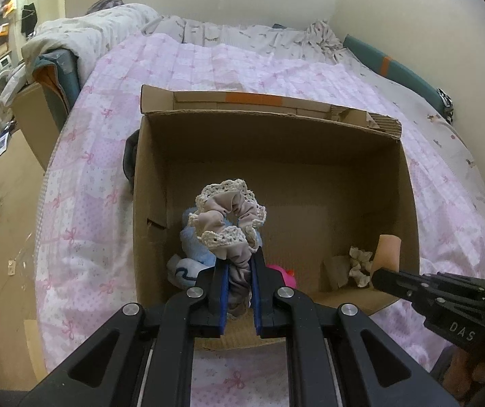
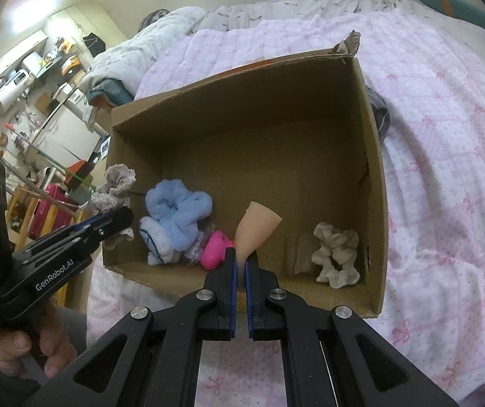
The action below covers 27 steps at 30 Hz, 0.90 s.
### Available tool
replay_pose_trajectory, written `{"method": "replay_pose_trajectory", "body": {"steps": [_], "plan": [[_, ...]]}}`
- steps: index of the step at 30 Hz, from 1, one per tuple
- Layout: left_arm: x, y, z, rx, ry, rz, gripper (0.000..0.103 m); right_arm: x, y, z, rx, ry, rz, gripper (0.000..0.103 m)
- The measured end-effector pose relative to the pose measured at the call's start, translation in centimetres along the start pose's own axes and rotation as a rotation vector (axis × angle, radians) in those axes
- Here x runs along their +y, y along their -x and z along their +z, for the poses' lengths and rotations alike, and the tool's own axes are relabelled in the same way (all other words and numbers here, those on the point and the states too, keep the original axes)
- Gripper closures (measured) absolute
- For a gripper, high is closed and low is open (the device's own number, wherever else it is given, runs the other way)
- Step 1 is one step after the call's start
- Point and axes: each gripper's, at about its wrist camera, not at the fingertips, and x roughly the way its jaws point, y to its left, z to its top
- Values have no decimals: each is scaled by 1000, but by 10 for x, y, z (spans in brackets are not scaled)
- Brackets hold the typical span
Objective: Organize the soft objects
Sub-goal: 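Open the left tool to drop the scrunchie while the right tool releases the sponge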
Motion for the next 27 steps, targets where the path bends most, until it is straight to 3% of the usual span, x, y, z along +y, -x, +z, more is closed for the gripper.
{"method": "replay_pose_trajectory", "body": {"steps": [4, 6, 8, 10, 16, 27], "plan": [[1, 1, -1, -3, 15, -2, 80, 1, -3, -1, 14, 0, 4, 97], [-1, 2, -1, -7, 6, -7, 70, 1, -4, -1, 18, 3, 5, 97], [-3, 6, -1, -22, -3, -3, 41, 2, -4, -1, 17, 3, 4, 97], [-6, 11, -1, -45, -13, 4, 30, 2, -3, -1, 16, 3, 3, 97], [-7, 9, -3, -34, -41, 44, 30, 4, -4, 0, 14, -1, 1, 97], [4, 7, -2, -6, 1, 86, 30, 2, -2, 1, 0, -14, 4, 96]]}}
